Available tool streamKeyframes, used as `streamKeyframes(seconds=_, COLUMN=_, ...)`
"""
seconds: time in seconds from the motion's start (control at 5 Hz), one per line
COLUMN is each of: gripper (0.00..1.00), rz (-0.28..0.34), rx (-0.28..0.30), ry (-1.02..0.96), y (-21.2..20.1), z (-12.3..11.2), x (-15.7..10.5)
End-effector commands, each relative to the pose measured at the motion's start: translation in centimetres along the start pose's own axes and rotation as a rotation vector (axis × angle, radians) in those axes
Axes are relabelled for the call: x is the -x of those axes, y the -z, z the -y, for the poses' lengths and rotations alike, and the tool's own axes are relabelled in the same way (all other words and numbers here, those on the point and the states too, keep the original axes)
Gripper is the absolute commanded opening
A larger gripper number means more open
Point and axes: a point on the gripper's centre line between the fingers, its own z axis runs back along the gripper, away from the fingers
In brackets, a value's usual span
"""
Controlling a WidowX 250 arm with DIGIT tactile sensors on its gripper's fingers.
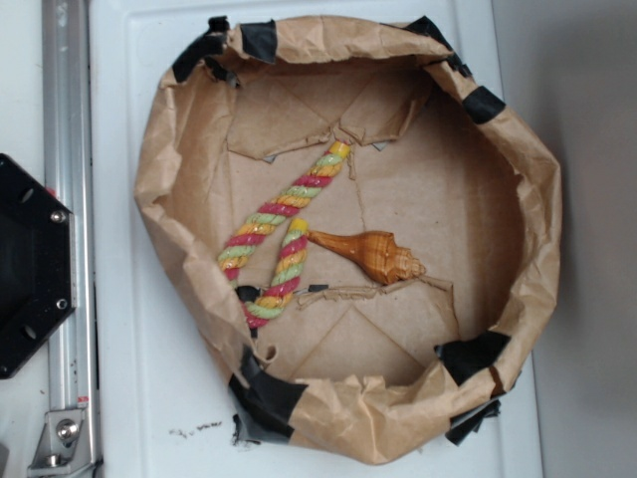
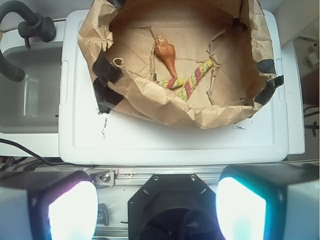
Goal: Grab the shell.
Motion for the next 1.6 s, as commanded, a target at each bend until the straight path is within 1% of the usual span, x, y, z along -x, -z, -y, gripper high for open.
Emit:
streamKeyframes(seconds=0.0, gripper=1.0, rz=0.0, rx=0.0, ry=0.0, y=0.0, z=0.0, x=0.0)
streamKeyframes(seconds=0.2, gripper=1.0, rz=0.044, rx=-0.024, ry=0.007, y=3.0, z=-1.6, x=-4.8)
streamKeyframes(seconds=0.4, gripper=1.0, rz=0.028, rx=-0.011, ry=0.022, y=6.4, z=-3.0, x=-9.3)
streamKeyframes(seconds=0.6, gripper=1.0, rz=0.007, rx=0.012, ry=0.138, y=9.8, z=-3.5, x=-12.3)
streamKeyframes(seconds=0.8, gripper=1.0, rz=-0.016, rx=-0.008, ry=0.196, y=13.1, z=-3.6, x=-13.7)
streamKeyframes(seconds=1.0, gripper=1.0, rz=-0.051, rx=-0.035, ry=0.301, y=18.2, z=-2.1, x=-14.1)
streamKeyframes(seconds=1.2, gripper=1.0, rz=-0.025, rx=-0.007, ry=0.37, y=21.4, z=-0.2, x=-14.1)
streamKeyframes(seconds=1.4, gripper=1.0, rz=-0.031, rx=-0.026, ry=0.399, y=23.6, z=0.7, x=-14.5)
